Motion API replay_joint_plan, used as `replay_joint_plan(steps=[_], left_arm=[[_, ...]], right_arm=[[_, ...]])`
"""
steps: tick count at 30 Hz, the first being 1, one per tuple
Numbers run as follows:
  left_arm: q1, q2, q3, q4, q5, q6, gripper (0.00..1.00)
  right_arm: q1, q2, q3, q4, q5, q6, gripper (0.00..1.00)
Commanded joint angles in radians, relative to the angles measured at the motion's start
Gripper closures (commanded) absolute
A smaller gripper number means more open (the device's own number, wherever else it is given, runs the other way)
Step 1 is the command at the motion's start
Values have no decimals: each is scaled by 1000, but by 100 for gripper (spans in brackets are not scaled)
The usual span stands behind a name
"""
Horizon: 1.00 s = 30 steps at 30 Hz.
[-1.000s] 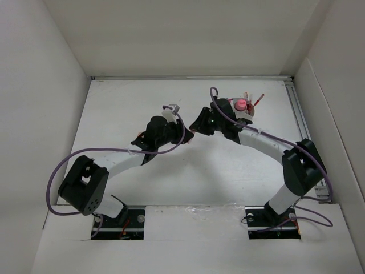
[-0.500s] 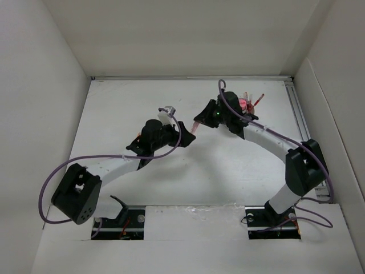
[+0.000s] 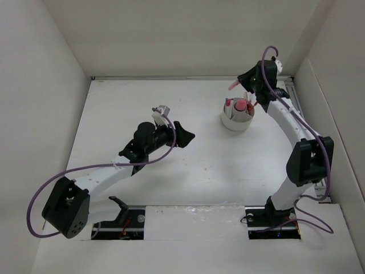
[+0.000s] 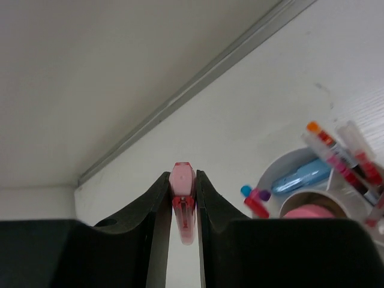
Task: Sort the stationery into containers
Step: Place the stationery in the storage box.
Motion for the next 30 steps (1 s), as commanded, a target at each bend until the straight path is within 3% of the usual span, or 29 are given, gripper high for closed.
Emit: replay_joint_plan(steps=[1, 6, 10, 30], left_arm=[[-2, -12, 2, 16, 2, -6, 17], [-2, -3, 2, 16, 23, -15, 17], [-2, 6, 2, 25, 34, -15, 17], [7, 16, 2, 36, 51, -15, 17]], right_arm=[[4, 65, 112, -80, 185, -79, 94], [13, 192, 237, -179, 363, -156, 94], [22, 226, 259, -192, 421, -187, 94], [81, 360, 314, -230, 495, -243, 89]])
